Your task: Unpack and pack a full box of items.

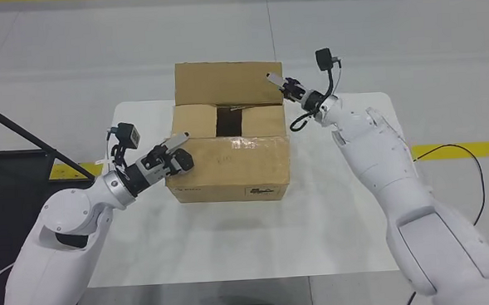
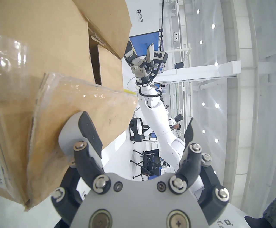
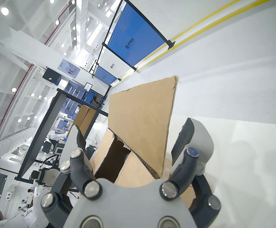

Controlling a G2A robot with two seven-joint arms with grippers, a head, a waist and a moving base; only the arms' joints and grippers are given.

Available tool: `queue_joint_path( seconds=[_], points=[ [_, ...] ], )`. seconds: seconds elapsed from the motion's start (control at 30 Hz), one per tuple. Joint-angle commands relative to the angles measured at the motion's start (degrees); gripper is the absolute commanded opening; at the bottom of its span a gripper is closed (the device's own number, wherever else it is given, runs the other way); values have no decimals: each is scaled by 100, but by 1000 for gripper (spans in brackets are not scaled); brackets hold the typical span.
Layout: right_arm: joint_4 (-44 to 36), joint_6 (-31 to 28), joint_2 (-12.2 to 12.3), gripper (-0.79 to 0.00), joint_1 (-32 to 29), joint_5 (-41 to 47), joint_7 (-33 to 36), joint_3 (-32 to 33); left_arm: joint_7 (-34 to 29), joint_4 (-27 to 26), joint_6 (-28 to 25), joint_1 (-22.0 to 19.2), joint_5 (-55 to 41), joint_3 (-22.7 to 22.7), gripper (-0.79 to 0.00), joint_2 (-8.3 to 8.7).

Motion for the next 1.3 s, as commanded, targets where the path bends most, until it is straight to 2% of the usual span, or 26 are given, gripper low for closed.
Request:
queue_joint_path(
  seconds=[0.0, 0.5, 0.87, 0.97, 1.27],
  points=[
    [69, -109, -38, 0, 20, 103, 79, 27, 4, 19, 8, -9, 4, 4, 0, -3],
    [271, -1125, -20, 0, 68, 835, 806, 427, -15, 76, 43, -16, 40, 14, 0, -20],
    [-79, -1577, 168, 0, -88, 1663, 1908, 844, -47, 112, 73, -39, 55, 22, 0, -32],
    [-263, -1585, 224, 0, -172, 1958, 2309, 961, -80, 116, 55, -43, 47, 20, 0, -34],
    [-1208, -909, 466, 0, -568, 2358, 2998, 1116, -119, 95, 62, -25, 132, 1, 0, -34]
  ],
)
